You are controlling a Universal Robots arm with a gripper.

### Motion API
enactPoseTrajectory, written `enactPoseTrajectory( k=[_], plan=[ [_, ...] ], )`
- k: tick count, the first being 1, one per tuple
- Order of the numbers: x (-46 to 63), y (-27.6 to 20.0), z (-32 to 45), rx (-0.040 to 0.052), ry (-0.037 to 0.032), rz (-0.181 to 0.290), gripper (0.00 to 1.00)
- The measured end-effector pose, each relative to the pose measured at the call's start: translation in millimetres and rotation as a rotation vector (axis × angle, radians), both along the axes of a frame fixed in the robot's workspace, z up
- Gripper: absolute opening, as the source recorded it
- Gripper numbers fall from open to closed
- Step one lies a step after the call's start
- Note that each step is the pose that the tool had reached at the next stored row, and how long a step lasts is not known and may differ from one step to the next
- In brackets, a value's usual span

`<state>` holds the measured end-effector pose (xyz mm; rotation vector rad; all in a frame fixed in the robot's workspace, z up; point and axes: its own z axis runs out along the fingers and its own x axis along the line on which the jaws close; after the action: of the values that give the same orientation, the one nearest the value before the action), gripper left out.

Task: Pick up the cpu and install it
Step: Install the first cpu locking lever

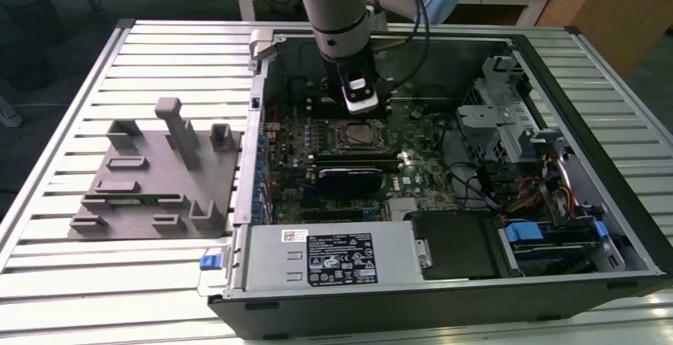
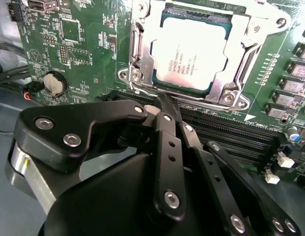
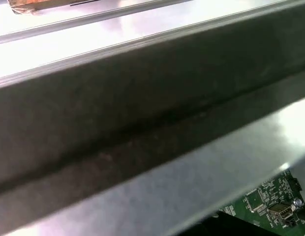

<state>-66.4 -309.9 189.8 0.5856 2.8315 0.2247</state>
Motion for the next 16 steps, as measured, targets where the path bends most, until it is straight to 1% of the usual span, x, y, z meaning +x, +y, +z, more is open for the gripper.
enactPoseTrajectory(
  k=[5,11,16],
  plan=[
    [0.2,-0.3,-0.3,0.0001,-0.0004,0.000,0.11],
    [3.1,-0.7,-0.3,0.0001,-0.0004,0.000,0.11],
    [5.2,-2.0,-0.3,0.0003,-0.0003,0.000,0.11]
  ],
)
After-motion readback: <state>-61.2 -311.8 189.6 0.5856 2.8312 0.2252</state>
